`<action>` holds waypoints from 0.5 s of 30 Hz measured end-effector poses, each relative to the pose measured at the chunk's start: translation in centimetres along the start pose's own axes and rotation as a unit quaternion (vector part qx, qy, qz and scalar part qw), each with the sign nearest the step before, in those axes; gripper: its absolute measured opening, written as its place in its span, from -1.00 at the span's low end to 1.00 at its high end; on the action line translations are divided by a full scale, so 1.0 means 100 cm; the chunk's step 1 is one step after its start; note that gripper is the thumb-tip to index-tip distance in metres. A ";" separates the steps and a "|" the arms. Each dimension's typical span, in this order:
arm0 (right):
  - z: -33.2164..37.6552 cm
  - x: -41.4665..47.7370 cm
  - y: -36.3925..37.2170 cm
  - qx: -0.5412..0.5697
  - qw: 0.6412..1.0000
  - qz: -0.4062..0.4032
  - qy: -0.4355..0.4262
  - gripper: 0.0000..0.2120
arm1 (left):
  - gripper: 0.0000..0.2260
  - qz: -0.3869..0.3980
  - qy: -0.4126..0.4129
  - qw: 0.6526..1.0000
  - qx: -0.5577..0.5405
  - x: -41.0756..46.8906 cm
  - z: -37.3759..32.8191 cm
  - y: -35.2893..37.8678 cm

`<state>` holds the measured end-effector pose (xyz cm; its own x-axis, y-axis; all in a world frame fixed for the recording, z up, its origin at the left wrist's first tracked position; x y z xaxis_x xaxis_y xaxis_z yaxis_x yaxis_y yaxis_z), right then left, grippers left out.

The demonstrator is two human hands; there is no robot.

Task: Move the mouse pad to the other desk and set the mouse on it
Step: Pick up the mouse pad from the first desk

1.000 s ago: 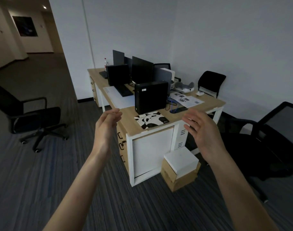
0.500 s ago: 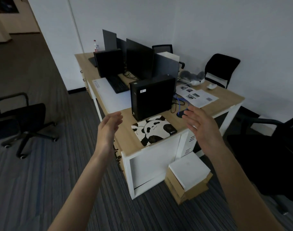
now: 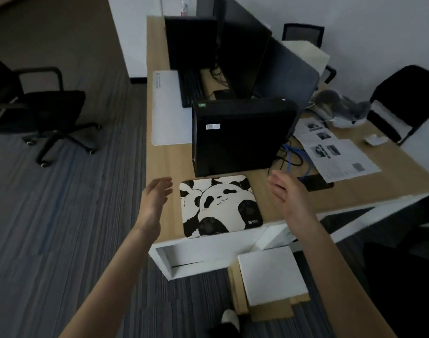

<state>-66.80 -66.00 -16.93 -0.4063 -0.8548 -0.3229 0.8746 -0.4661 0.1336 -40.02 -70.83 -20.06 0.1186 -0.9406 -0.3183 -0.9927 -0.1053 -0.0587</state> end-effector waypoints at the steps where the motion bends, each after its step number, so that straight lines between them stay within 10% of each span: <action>1: -0.003 0.018 -0.003 -0.012 1.000 0.004 0.012 -0.60 | -0.77 -0.012 -0.016 1.000 0.004 0.008 0.006 0.008; 15: -0.114 0.175 -0.016 -0.185 0.963 0.007 0.198 -0.82 | -0.67 -0.095 -0.194 0.973 0.078 0.106 0.114 0.065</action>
<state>-72.26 -77.62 -33.47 -0.3246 -0.6726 -0.6650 0.9436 -0.2792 -0.1782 -44.96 -77.85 -34.57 0.3294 -0.7128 -0.6191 -0.9401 -0.1869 -0.2851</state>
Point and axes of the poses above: each hand's wrist, its own x-axis towards the middle knuckle, its own y-axis out of the palm, z = x × y, the point moved 6 cm from there along x, towards the middle knuckle, and after that the axes turned 5 degrees about x, right-handed, at the moved point
